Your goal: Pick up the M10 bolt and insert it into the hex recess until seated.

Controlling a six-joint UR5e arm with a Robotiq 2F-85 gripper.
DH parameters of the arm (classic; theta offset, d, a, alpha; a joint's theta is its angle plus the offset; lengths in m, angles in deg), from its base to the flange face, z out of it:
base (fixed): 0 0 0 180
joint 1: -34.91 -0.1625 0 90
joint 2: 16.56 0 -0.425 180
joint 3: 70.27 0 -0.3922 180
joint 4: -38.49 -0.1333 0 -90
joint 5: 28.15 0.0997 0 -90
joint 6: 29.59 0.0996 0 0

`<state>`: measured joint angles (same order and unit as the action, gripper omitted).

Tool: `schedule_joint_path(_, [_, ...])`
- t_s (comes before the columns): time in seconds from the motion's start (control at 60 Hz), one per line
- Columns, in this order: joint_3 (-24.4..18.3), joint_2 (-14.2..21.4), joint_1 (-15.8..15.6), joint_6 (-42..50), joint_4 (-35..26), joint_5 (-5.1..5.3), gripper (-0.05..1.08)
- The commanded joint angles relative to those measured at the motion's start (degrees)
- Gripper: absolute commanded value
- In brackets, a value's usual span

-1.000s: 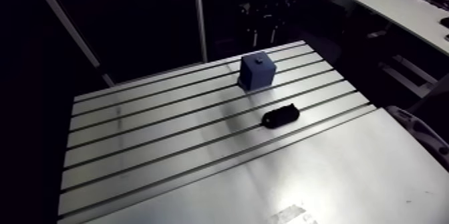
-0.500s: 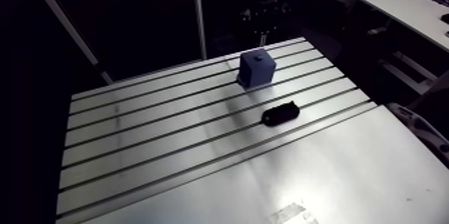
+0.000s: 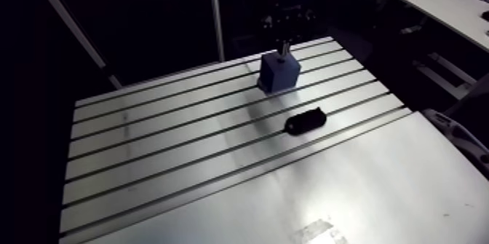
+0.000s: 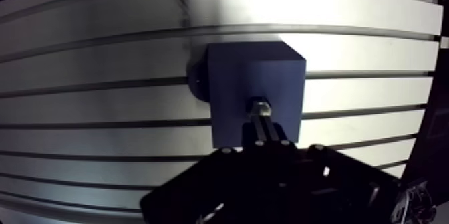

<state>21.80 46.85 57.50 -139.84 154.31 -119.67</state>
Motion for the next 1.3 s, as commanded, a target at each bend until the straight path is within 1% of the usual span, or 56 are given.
schedule_joint_path(0.017, [0.08,-0.34,0.01,0.0,-0.02,-0.18,1.07])
schedule_joint_path(0.25, [0.01,-0.95,0.01,0.0,0.16,-0.28,1.07])
schedule_joint_path(1.3, [-0.08,-1.67,0.1,-0.18,0.25,-0.62,1.07])
